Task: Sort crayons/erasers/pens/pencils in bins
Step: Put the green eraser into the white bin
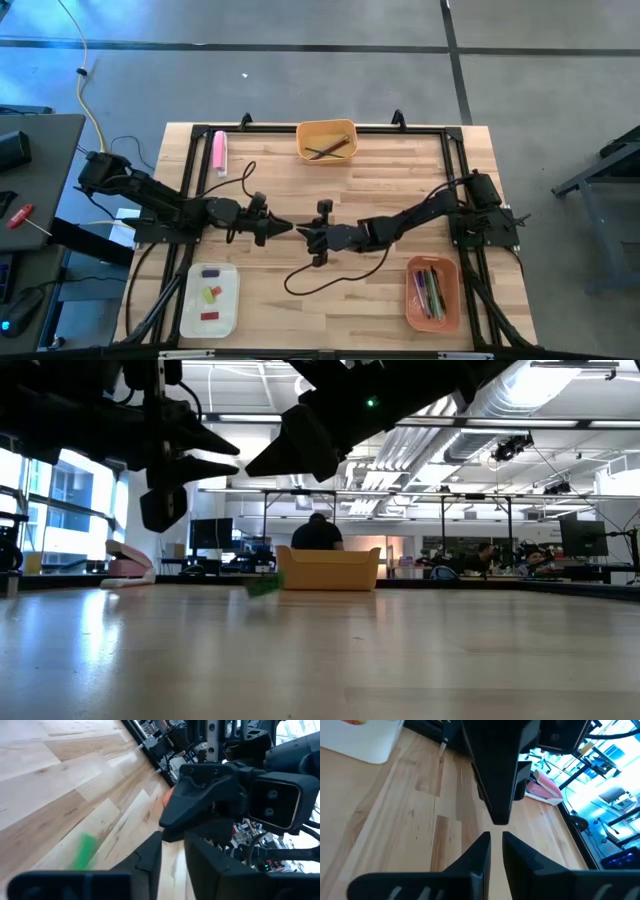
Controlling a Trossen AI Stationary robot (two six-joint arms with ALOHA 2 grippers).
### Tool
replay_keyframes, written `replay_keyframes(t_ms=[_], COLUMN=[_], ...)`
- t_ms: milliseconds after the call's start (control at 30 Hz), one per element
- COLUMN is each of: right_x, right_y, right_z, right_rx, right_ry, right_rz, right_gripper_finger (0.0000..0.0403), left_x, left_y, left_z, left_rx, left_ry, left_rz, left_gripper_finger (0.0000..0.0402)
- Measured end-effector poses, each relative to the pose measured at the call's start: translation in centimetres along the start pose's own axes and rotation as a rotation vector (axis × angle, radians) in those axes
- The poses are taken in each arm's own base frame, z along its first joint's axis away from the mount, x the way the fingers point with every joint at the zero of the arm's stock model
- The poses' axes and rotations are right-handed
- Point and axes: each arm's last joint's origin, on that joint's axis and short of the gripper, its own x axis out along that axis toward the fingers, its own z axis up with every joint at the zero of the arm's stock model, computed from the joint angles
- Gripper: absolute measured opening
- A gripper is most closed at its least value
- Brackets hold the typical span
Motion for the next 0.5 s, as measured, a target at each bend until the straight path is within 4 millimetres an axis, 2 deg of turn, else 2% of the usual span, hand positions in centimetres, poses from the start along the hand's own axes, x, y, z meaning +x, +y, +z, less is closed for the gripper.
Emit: replay_keyframes(t_ms=[200, 333, 400, 500], right_x=[-0.1, -0.1, 0.0, 0.2], right_y=[0.2, 0.3, 0.3, 0.2], right_z=[0.1, -0.9, -1.8, -3.1], right_rx=[0.014, 0.094, 0.151, 0.279], right_ry=[0.006, 0.093, 0.16, 0.26], right_rz=[0.006, 0.01, 0.089, 0.308], right_gripper_finger=[0.0042, 0.0068, 0.0089, 0.0121], left_x=[0.0, 0.0, 0.0, -0.2], left_y=[0.1, 0.2, 0.3, 0.3], left_z=[-0.1, -0.3, -0.6, -1.3], left_rx=[0.084, 0.185, 0.242, 0.331], left_ry=[0.015, 0.044, 0.069, 0.121], left_rz=[0.002, 0.005, 0.013, 0.022], left_gripper_finger=[0.0023, 0.0003, 0.0004, 0.0002])
